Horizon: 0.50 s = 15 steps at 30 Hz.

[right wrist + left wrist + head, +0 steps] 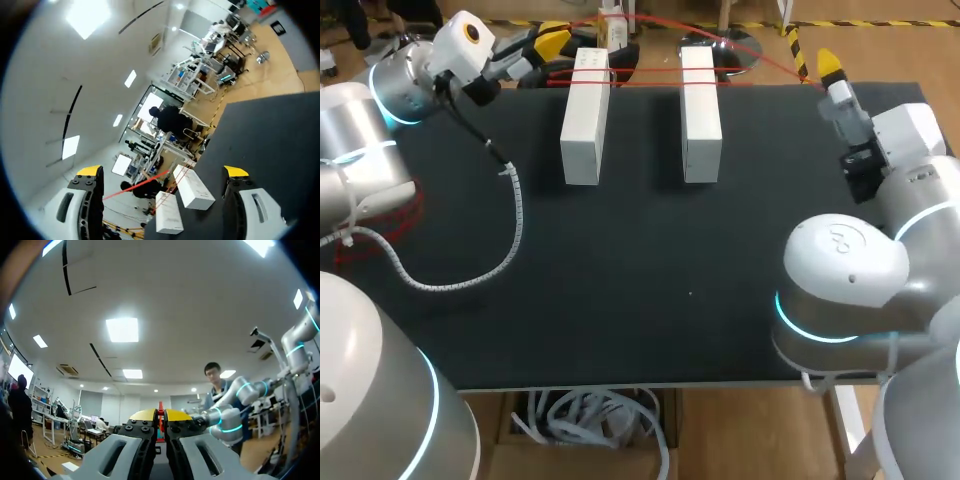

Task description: Grab the tape and strap the tape.

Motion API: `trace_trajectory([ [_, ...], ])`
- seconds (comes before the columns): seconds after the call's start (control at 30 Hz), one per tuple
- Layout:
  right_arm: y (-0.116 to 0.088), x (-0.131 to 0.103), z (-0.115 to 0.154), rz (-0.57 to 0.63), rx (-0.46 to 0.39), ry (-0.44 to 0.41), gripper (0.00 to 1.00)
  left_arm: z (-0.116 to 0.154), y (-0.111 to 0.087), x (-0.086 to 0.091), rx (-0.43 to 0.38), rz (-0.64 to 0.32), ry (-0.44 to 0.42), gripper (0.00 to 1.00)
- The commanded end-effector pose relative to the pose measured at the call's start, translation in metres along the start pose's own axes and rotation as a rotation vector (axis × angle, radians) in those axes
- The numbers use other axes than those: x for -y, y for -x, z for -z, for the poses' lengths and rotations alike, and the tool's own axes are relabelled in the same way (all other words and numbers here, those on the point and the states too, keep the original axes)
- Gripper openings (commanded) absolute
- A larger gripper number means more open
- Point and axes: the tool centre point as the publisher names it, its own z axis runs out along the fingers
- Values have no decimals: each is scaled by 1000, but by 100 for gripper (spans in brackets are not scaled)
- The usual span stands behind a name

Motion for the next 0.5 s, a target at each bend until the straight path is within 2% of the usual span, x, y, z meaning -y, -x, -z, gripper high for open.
trace_trajectory([
  [0.03,-10,15,4,-505,122,249,100,0,-1,-1,2,-2,-1,0],
  [0.3,-11,15,0,-806,205,311,100,0,-1,-1,2,-2,-1,0],
  [0.5,-14,17,-8,-905,198,318,100,0,-1,-1,2,-2,-1,0],
])
